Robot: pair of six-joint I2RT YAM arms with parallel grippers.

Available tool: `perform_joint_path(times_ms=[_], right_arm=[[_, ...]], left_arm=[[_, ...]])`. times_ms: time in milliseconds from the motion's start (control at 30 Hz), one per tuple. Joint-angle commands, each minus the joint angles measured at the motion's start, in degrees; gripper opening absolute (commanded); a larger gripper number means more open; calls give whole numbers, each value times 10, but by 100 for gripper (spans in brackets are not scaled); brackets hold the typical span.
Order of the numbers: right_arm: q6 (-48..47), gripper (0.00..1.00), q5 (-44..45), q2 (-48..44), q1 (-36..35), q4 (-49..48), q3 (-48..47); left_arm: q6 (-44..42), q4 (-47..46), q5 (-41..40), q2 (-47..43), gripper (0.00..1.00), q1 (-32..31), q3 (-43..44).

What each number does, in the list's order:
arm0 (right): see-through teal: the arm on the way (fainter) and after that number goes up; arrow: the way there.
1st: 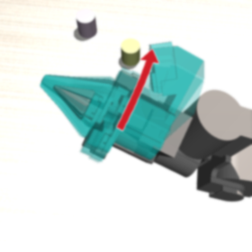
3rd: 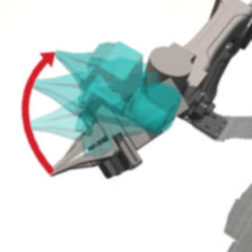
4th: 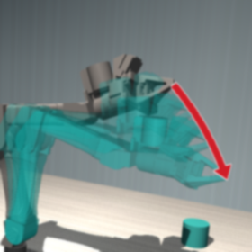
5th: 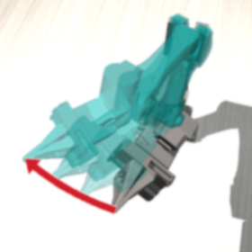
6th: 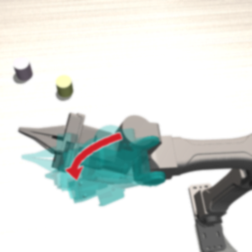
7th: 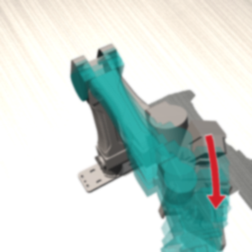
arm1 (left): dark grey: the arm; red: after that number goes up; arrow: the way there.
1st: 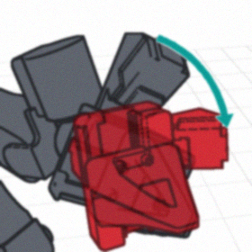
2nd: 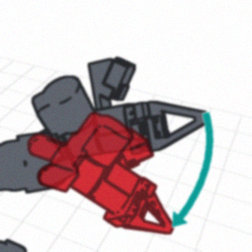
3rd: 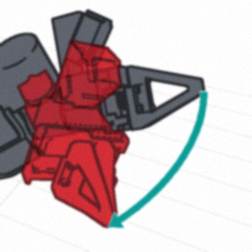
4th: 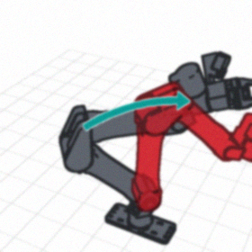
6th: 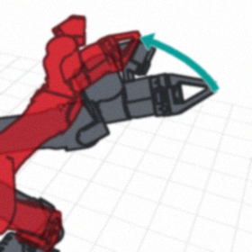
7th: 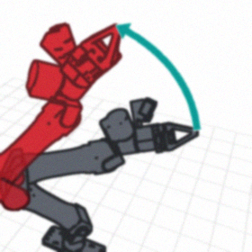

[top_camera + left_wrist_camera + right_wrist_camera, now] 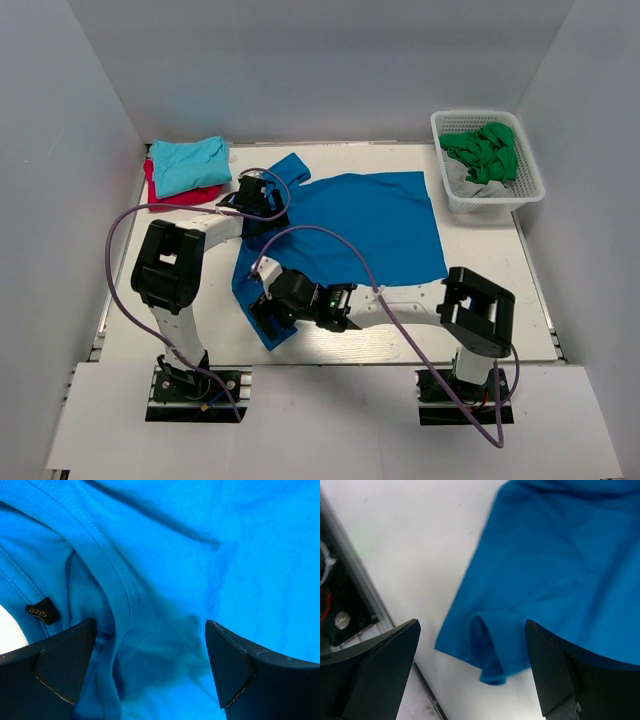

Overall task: Fold and stack the t-shirts
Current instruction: Flatten out the tshirt

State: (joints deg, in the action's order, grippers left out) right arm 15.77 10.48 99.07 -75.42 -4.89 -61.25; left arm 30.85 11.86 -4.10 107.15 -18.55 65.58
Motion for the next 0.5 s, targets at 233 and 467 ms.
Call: perform_joint_path(times_ms=[233,467], right_arm=[[65,90,-119,47,34,-29,2],[108,90,-88,-36,61,-28,132]], left_arm=[[-17,66,-6,4,100,4,-21],[-28,66,-11,4,100,4,-16]])
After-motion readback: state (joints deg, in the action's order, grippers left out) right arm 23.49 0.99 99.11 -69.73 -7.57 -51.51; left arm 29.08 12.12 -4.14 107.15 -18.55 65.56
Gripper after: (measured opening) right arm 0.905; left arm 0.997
